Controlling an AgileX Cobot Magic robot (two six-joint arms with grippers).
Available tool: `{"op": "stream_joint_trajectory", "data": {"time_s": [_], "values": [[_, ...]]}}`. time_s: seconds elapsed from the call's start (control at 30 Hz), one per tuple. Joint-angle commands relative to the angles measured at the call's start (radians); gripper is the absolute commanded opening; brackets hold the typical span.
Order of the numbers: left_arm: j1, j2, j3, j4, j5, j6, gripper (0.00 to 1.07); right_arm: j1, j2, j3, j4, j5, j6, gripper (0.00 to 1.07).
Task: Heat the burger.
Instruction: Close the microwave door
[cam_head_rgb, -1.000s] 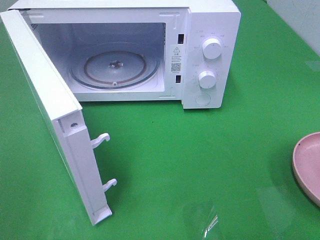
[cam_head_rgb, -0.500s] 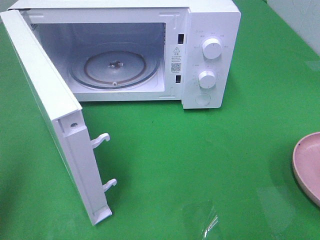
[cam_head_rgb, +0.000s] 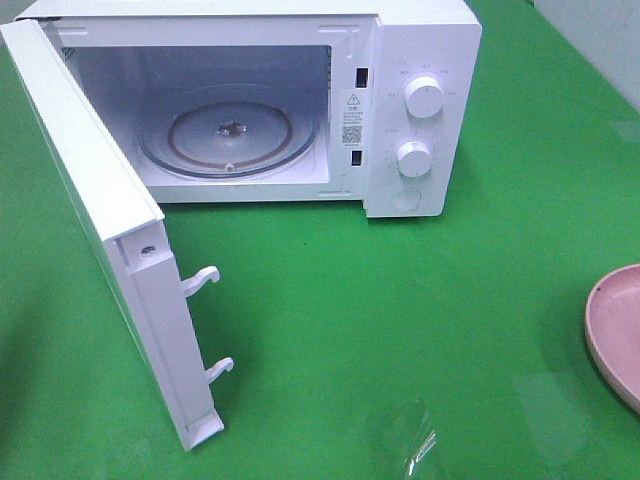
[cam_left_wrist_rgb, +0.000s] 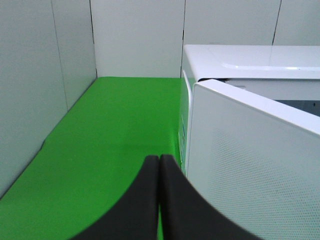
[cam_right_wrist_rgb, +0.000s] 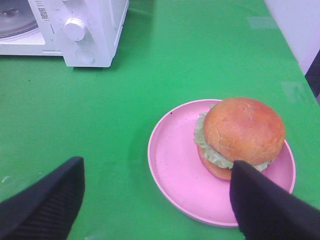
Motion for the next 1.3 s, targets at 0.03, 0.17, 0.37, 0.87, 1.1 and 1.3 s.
{"op": "stream_joint_trajectory", "data": {"time_s": [0.03,0.17,0.37,0.87,1.1,1.3], "values": [[0.001,0.12,0.003,0.143,-0.122,-0.141,0.0,-0.006,-0.027,0.003,0.006,-0.011,-0.005,0.76],[0.001,0.232,0.003,0.304,-0.25,-0.241,0.0,-0.006,-0.027,0.003,0.006,-0.011,-0.005,0.76],[0.001,0.36,0.003,0.47,-0.416,-0.284,0.0,-0.006,-0.027,0.003,0.006,-0.011,-0.005,0.76],[-0.151,0.603,-0.087,0.539,-0.464,-0.35,0.0,-0.006,-0.027,0.003,0.006,-0.011,-0.005,0.76],[-0.275,0.672,-0.115,0.398,-0.464,-0.245,0.0,-0.006,-0.027,0.003,0.006,-0.011,-0.005,0.76],[-0.361,0.719,-0.16,0.275,-0.463,-0.199,0.0,-0.006,-0.027,0.003,0.006,-0.011,-0.005,0.76]]}}
